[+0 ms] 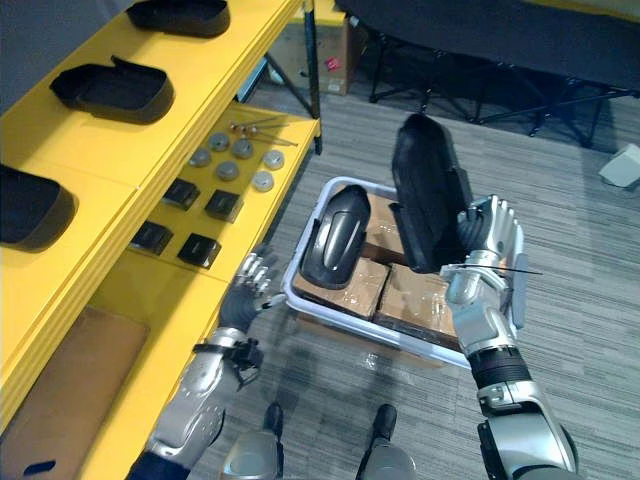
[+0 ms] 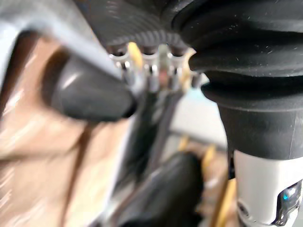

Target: Walk over and take plastic housings, then place them on the shelf

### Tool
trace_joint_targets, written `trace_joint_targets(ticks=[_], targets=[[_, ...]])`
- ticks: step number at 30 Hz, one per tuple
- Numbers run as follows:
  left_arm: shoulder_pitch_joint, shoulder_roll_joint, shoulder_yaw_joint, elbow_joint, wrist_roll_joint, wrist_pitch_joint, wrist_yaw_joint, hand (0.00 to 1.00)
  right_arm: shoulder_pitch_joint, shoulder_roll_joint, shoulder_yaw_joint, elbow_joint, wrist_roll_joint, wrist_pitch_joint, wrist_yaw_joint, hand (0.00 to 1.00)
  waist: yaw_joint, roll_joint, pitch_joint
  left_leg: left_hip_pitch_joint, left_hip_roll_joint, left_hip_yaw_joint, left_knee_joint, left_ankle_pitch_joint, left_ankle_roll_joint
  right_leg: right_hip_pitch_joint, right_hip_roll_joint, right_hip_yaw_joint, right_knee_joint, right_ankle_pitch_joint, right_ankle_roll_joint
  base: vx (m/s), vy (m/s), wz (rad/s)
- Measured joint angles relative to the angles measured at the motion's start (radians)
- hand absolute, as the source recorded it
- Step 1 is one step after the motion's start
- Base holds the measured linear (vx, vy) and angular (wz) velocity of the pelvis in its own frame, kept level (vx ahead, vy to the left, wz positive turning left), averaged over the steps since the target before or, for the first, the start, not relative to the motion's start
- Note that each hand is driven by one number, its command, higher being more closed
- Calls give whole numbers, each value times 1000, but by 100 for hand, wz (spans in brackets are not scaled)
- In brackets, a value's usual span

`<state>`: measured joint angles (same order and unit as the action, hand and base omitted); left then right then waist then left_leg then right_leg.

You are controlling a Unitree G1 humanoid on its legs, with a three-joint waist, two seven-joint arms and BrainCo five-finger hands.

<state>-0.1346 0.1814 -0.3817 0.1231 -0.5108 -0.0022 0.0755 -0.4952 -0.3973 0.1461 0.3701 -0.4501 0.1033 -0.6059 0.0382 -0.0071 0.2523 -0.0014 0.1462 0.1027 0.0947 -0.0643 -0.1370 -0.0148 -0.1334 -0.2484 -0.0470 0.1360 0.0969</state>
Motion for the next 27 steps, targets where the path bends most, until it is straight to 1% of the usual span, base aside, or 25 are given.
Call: trace_joint_targets(ticks=[1,2,3,6,7,8,9,11,12,14,15,17,18,21,23,25,27], targets=[[-42,-5,-18,65,-23,30,-8,0,0,12,10,-12,-12,-19,3,100,-8,-9,-6,9,1,19,0,0,0,-1,0,16,-4,6,-2,-37,19,-37],[-76,-8,-30,112,-30,51,-12,0,0,17,20,-17,-23,-30,8,100,-17,-15,-9,13,1,25,-1,-1,0,0,1,24,-11,11,-2,-61,11,-45],[-127,-26,-37,184,-36,82,-21,0,0,22,29,-26,-37,-51,24,100,-30,-23,-14,19,1,46,-1,-1,-1,-1,6,39,-20,21,-3,-59,-2,-30],[-203,-37,-39,273,-68,118,-31,0,0,28,43,-45,-39,-70,43,100,-48,-29,-18,20,2,58,0,-1,-1,-6,9,58,-33,33,-5,-63,-1,-23],[-240,-42,-51,316,-93,131,-40,0,0,30,54,-49,-39,-83,45,100,-55,-29,-18,22,3,69,1,-1,-2,-10,10,64,-33,35,-6,-66,-1,-21],[-269,-43,-59,344,-120,142,-45,0,-1,31,60,-49,-41,-97,50,100,-55,-29,-18,22,4,73,1,-1,-2,-16,12,74,-33,38,-7,-77,-6,-27],[-310,-49,-62,381,-169,144,-53,0,-5,33,63,-50,-56,-124,64,100,-58,-29,-18,17,4,81,0,0,-4,-29,13,85,-33,41,-5,-72,-6,-25],[-332,-56,-62,396,-210,143,-55,0,-12,34,68,-50,-60,-145,68,100,-59,-29,-18,16,4,97,-2,1,-5,-38,14,94,-33,46,-8,-40,0,-23],[-363,-69,-62,413,-257,141,-55,0,-35,37,79,-50,-75,-176,82,100,-64,-29,-18,14,3,108,-3,1,-5,-52,13,110,-33,51,-8,-25,5,-25],[-382,-74,-62,418,-271,141,-54,0,-52,39,85,-50,-75,-196,84,100,-73,-29,-18,8,2,113,-3,1,-5,-61,13,114,-33,52,-7,-17,1,-14],[-403,-81,-62,420,-263,138,-53,0,-73,44,91,-51,-74,-227,85,100,-84,-29,-18,1,2,117,-3,1,-5,-72,13,116,-33,57,-8,-5,-1,-7],[-425,-92,-62,439,-265,136,-54,0,-83,44,101,-51,-74,-246,92,100,-87,-29,-18,1,2,121,-5,1,-5,-74,14,119,-33,59,-8,11,1,-5],[-441,-105,-62,449,-267,136,-52,0,-83,46,106,-56,-74,-258,109,100,-90,-29,-18,1,2,121,-6,1,-5,-74,15,119,-33,61,-7,0,0,0],[-464,-107,-62,449,-272,136,-41,0,-83,57,130,-64,-74,-270,133,100,-103,-29,-18,3,-1,122,-14,1,-5,-74,13,119,-32,63,-5,0,0,0],[-484,-110,-62,454,-275,136,-19,0,-83,72,159,-71,-74,-290,152,100,-108,-29,-18,4,-3,123,-14,1,-5,-74,11,119,-33,65,-3,0,0,0],[-498,-113,-62,460,-275,135,-3,0,-83,83,180,-77,-74,-303,156,100,-108,-29,-18,4,-3,123,-14,1,-5,-74,12,119,-33,65,-3,0,0,0],[-501,-113,-62,475,-275,134,15,0,-83,91,183,-85,-73,-309,158,100,-108,-29,-18,4,-3,123,-13,1,-5,-74,11,120,-33,65,-3,-16,1,0]])
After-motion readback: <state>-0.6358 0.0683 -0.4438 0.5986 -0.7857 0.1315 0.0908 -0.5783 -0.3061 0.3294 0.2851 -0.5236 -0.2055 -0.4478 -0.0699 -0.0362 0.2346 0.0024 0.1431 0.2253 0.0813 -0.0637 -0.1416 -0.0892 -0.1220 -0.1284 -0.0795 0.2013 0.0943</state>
